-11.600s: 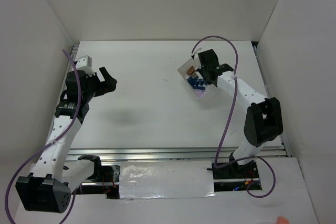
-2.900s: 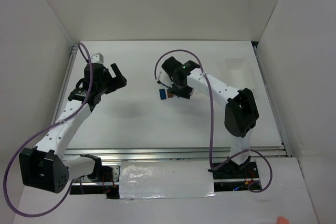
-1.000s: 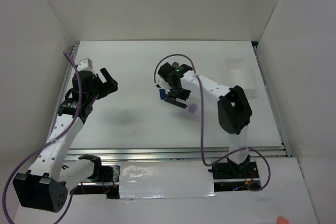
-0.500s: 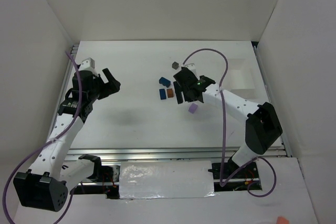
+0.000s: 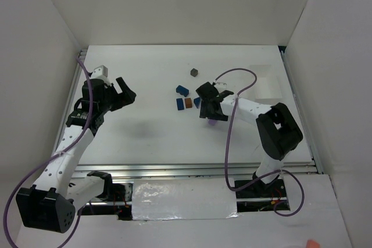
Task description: Build the wood block tower
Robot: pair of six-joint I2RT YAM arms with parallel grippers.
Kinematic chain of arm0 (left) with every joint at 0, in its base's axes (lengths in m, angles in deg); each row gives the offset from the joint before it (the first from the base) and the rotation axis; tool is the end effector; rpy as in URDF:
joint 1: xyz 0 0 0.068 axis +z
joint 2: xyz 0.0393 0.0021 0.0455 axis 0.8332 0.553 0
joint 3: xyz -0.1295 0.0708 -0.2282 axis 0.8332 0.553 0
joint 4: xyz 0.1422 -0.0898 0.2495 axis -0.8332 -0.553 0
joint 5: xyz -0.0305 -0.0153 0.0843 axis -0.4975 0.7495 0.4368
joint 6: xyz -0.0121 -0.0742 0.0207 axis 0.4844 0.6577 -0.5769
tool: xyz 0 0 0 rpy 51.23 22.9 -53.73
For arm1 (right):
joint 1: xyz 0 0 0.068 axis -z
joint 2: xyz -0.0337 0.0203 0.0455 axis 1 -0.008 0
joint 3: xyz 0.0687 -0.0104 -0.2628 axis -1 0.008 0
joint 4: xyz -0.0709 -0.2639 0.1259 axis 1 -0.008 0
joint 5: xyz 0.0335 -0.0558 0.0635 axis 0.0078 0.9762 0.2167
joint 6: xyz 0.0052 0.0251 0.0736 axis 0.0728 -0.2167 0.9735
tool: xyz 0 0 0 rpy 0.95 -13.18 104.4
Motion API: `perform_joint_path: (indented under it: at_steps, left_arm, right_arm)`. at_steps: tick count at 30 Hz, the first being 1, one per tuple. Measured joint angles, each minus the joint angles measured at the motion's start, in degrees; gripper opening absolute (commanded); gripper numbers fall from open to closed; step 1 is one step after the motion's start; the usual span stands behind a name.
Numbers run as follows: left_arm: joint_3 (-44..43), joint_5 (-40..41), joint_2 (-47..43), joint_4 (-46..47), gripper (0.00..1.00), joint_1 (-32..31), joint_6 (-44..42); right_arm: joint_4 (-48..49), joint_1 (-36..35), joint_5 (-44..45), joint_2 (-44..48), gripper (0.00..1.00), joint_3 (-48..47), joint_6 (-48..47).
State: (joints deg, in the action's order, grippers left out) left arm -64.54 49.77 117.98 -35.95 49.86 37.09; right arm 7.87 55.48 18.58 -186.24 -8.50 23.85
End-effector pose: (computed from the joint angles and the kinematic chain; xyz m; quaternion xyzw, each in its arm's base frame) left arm 0.2967 -0.0345 0.3012 -0.1931 0.8224 -0.1845 0.5024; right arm 0.3291 0.1911 0.1333 0.0748 0.9590 -0.0431 0.2700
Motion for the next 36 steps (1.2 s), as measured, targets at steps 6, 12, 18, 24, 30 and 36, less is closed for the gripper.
perform_joint_path:
  at_steps: [6,12,18,24,30,36]
  left_arm:
    - [0.68,-0.66,0.02,0.09,0.99,-0.02,-0.02]
    - [0.87,-2.12,0.22,1.29,0.99,-0.26,-0.13]
    - [1.57,-2.95,0.22,2.16,0.99,-0.5,-0.26]
    - [1.57,-3.04,0.2,2.19,0.99,-0.5,-0.26]
    - [1.57,-4.15,0.22,2.23,0.99,-0.55,-0.52]
    - [0.87,-4.92,2.99,2.34,0.99,-2.84,-1.38]
  right_arm:
    - [1.25,0.26,-1.36,-2.21,0.7,0.0,1.95]
    - [2.29,0.61,-1.55,-2.82,0.61,-0.02,2.64]
    - [2.45,0.74,-1.22,-4.94,0.53,-0.07,2.58]
    - [2.67,0.72,-0.5,-4.94,0.52,-0.07,2.16]
    - [2.62,0.57,0.52,-4.92,0.61,-0.07,1.62]
    - [2.49,-0.74,2.08,-1.14,0.76,-0.04,-0.37]
